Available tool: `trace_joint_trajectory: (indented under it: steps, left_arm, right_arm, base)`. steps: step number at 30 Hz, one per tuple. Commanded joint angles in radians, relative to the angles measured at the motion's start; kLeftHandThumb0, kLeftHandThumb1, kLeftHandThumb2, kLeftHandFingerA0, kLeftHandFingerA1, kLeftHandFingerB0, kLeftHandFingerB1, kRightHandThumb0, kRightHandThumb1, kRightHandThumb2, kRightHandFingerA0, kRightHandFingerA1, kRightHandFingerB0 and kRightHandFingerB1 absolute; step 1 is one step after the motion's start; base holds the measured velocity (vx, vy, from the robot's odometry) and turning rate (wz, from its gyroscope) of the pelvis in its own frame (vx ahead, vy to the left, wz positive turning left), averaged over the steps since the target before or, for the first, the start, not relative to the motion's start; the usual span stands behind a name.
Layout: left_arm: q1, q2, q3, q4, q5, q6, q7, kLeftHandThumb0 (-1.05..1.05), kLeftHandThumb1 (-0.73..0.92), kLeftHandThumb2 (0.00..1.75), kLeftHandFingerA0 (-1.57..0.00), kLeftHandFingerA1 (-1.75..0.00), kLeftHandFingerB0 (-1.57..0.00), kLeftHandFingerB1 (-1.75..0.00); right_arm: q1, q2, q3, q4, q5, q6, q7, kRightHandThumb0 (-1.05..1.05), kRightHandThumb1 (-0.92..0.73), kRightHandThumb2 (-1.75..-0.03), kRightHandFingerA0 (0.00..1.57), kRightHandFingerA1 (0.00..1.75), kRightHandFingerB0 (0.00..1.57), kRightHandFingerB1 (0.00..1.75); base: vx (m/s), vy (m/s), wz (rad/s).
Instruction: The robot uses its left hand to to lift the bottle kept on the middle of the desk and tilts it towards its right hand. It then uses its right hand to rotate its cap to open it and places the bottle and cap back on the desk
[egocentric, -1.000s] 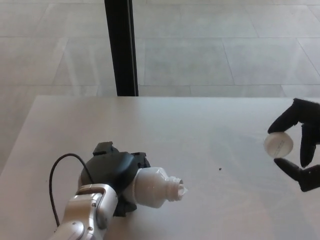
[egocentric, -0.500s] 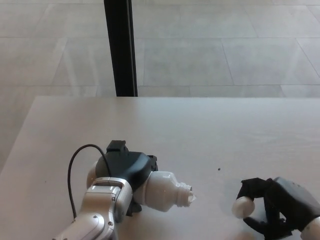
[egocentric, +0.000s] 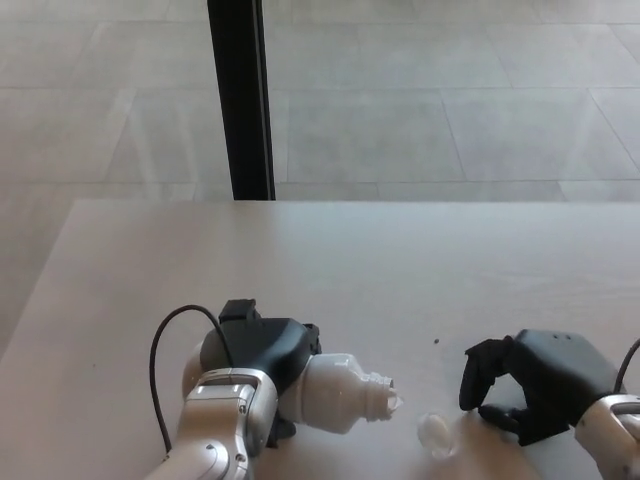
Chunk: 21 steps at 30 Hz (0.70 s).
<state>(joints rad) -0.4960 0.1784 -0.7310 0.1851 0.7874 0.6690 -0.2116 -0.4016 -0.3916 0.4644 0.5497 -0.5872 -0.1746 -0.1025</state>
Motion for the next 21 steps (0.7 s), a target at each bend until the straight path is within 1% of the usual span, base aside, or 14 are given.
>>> trace_joint_trajectory:
  steps: [1,5,6,7,8,9,10,11,12,13,14,15,19,21]
  left_arm:
    - [0.061,0.003,0.013,0.036,0.001,0.056,-0.051,-0.21,0.63,0.68,-0.73,-1.2,-0.67,-0.79]
    - [0.055,0.007,0.01,0.043,0.014,0.047,-0.06,-0.28,0.6,0.67,-0.77,-1.3,-0.71,-0.82]
    - [0.048,0.01,0.0,0.048,0.021,0.053,-0.08,-0.41,0.63,0.63,-0.73,-1.18,-0.68,-0.8]
    - [0.035,0.011,-0.004,0.056,0.022,0.065,-0.111,-0.49,0.63,0.61,-0.68,-1.16,-0.66,-0.8]
    - [0.009,0.029,-0.04,0.056,0.049,0.079,-0.182,-0.6,0.67,0.6,-0.39,-0.74,-0.39,-0.53]
    - [-0.003,0.037,-0.055,0.055,0.061,0.086,-0.212,-0.6,0.67,0.6,-0.39,-0.74,-0.39,-0.53]
    - [-0.007,0.033,-0.049,0.05,0.053,0.101,-0.223,-0.68,0.5,0.91,-0.37,-0.67,-0.29,-0.55]
    - [-0.022,0.037,-0.058,0.054,0.054,0.108,-0.254,-0.64,0.66,0.59,-0.2,-0.53,-0.28,-0.39]
    - [-0.029,0.039,-0.062,0.055,0.056,0.111,-0.268,-0.64,0.66,0.59,-0.2,-0.53,-0.28,-0.39]
    - [-0.03,0.042,-0.065,0.051,0.059,0.111,-0.27,-0.68,0.5,0.83,-0.12,-0.55,-0.18,-0.47]
    - [-0.033,0.046,-0.068,0.047,0.061,0.111,-0.277,-0.38,0.4,0.98,-0.08,-0.57,0.0,-0.48]
    - [-0.032,0.048,-0.068,0.046,0.06,0.108,-0.276,-0.72,0.47,0.84,-0.02,-0.44,-0.12,-0.46]
    - [-0.037,0.046,-0.07,0.057,0.064,0.121,-0.285,-0.68,0.61,0.58,0.0,-0.18,-0.08,-0.29]
    - [-0.04,0.052,-0.066,0.059,0.067,0.115,-0.291,-0.84,0.48,0.82,0.0,-0.21,-0.1,-0.13]
  right_arm:
    - [0.074,-0.023,0.06,0.144,-0.077,0.032,0.004,-0.35,-0.7,-0.65,0.82,1.2,0.65,0.53]
    - [0.064,-0.029,0.089,0.141,-0.105,0.071,0.014,-0.52,-0.71,-0.61,0.5,0.96,0.36,0.4]
    - [0.065,-0.032,0.097,0.129,-0.117,0.089,0.022,-0.63,-0.55,-0.91,0.26,0.66,0.13,0.48]
    - [0.066,-0.034,0.101,0.119,-0.121,0.099,0.026,-0.65,-0.55,-0.9,0.19,0.61,0.09,0.46]
    - [0.067,-0.034,0.107,0.115,-0.136,0.102,0.006,-0.39,-0.47,-1.04,0.02,0.55,0.0,0.52]
    - [0.067,-0.035,0.109,0.114,-0.143,0.104,-0.002,-0.39,-0.47,-1.04,0.02,0.55,0.0,0.52]
    - [0.068,-0.038,0.113,0.109,-0.154,0.102,-0.015,-0.72,-0.55,-0.89,0.03,0.58,0.04,0.35]
    - [0.069,-0.042,0.115,0.105,-0.16,0.097,-0.02,-0.81,-0.57,-0.96,0.0,0.37,0.0,0.26]
    - [0.067,-0.043,0.115,0.104,-0.164,0.096,-0.022,-0.81,-0.57,-0.96,0.0,0.37,0.0,0.26]
    - [0.069,-0.045,0.113,0.098,-0.163,0.096,-0.019,-0.88,-0.6,-0.95,0.0,0.28,0.0,0.2]
    - [0.068,-0.046,0.114,0.094,-0.166,0.098,-0.02,-0.93,-0.63,-0.96,0.0,0.23,0.0,0.16]
    - [0.069,-0.048,0.113,0.091,-0.168,0.097,-0.025,-0.95,-0.64,-0.96,0.0,0.22,0.0,0.14]
    - [0.073,-0.048,0.098,0.092,-0.158,0.093,-0.042,-0.84,-0.6,-0.96,0.0,0.3,0.0,0.23]
    - [0.074,-0.05,0.091,0.101,-0.153,0.075,-0.063,-0.71,-0.62,-0.76,0.0,0.12,0.02,0.25]
  base:
    - [0.0,0.0,0.0]
    - [0.0,0.0,0.0]
    - [0.0,0.0,0.0]
    - [0.0,0.0,0.0]
    - [0.0,0.0,0.0]
    - [0.0,0.0,0.0]
    - [0.0,0.0,0.0]
    - [0.0,0.0,0.0]
    - [0.0,0.0,0.0]
    - [0.0,0.0,0.0]
    - [0.0,0.0,0.0]
    - [0.0,0.0,0.0]
    - [0.0,0.0,0.0]
    - [0.0,0.0,0.0]
